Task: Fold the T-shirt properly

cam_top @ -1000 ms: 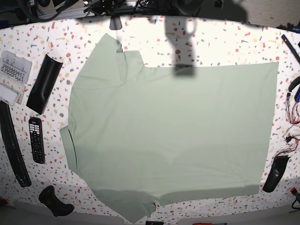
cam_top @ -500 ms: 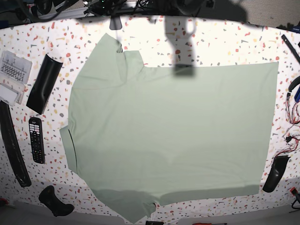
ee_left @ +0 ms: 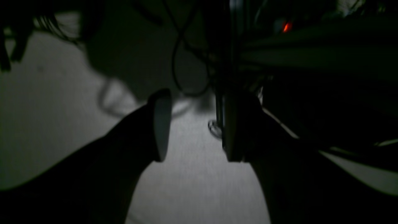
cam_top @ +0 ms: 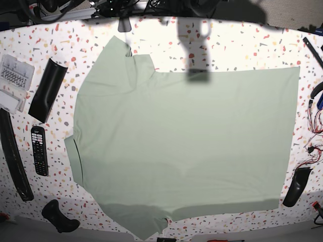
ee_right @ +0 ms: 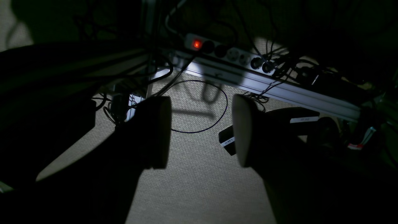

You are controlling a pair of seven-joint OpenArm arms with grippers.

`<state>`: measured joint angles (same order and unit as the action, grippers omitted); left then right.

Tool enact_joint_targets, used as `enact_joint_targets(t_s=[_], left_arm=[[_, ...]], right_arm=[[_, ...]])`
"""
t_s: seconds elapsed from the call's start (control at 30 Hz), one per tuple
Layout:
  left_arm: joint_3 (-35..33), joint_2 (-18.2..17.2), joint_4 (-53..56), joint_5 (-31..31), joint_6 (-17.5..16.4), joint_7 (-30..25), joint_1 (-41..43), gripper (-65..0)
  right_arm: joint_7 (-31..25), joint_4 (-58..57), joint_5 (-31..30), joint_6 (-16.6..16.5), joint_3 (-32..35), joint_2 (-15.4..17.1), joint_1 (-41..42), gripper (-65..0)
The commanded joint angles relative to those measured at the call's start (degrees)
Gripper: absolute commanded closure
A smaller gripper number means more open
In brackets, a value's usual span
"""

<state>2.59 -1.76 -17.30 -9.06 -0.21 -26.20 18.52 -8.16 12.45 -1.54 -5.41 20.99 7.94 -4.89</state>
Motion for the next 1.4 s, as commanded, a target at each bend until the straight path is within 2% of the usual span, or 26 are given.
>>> enact_joint_targets(t_s=[0.0, 0.1, 0.3, 0.5, 0.67, 0.8, 0.9, 1.1, 1.37], left_arm=[[-0.1, 0.0, -1.0, 0.1, 0.0, -1.8, 1.0, -25.6], [-0.1, 0.0, -2.6, 0.1, 0.0, -4.1, 1.8, -25.6], [-0.1, -0.6, -2.7, 0.1, 0.0, -4.3, 2.0, -25.6], [-0.1, -1.0, -3.1, 0.1, 0.0, -7.8, 3.6, -25.6], [-0.1, -1.0, -7.3, 0.1, 0.0, -7.1, 7.1, -25.6], [-0.1, -1.3, -15.0, 0.1, 0.0, -2.1, 12.1, -25.6], [-0.1, -1.9, -22.5, 0.1, -0.1, 0.5, 16.8, -25.6], [-0.1, -4.2, -35.6, 0.1, -0.7, 0.5, 26.5, -25.6], [0.0, -7.1, -45.7, 0.1, -0.7, 0.8, 37.3, -25.6]], right_arm=[[-0.5, 0.2, -0.1, -0.2, 0.1, 0.3, 0.0, -30.6], [-0.6, 0.2, -0.2, -0.2, 0.1, 0.3, -0.1, -30.6], [-1.0, 0.2, -0.1, -0.2, 0.1, 0.7, -1.5, -30.6], [-1.1, 3.4, -0.2, -1.2, 0.1, 2.6, -5.3, -30.6], [-1.0, 13.3, -0.2, -4.0, 0.1, 6.3, -12.5, -30.6], [-0.9, 24.3, -2.6, -5.3, 0.1, 9.8, -20.5, -30.6], [-0.8, 32.3, -4.9, -5.3, 0.1, 12.3, -27.0, -30.6], [-0.9, 44.6, -5.1, -5.3, 0.1, 17.6, -38.9, -30.6], [-0.9, 58.8, -5.1, -4.6, 0.0, 24.1, -52.5, -30.6]])
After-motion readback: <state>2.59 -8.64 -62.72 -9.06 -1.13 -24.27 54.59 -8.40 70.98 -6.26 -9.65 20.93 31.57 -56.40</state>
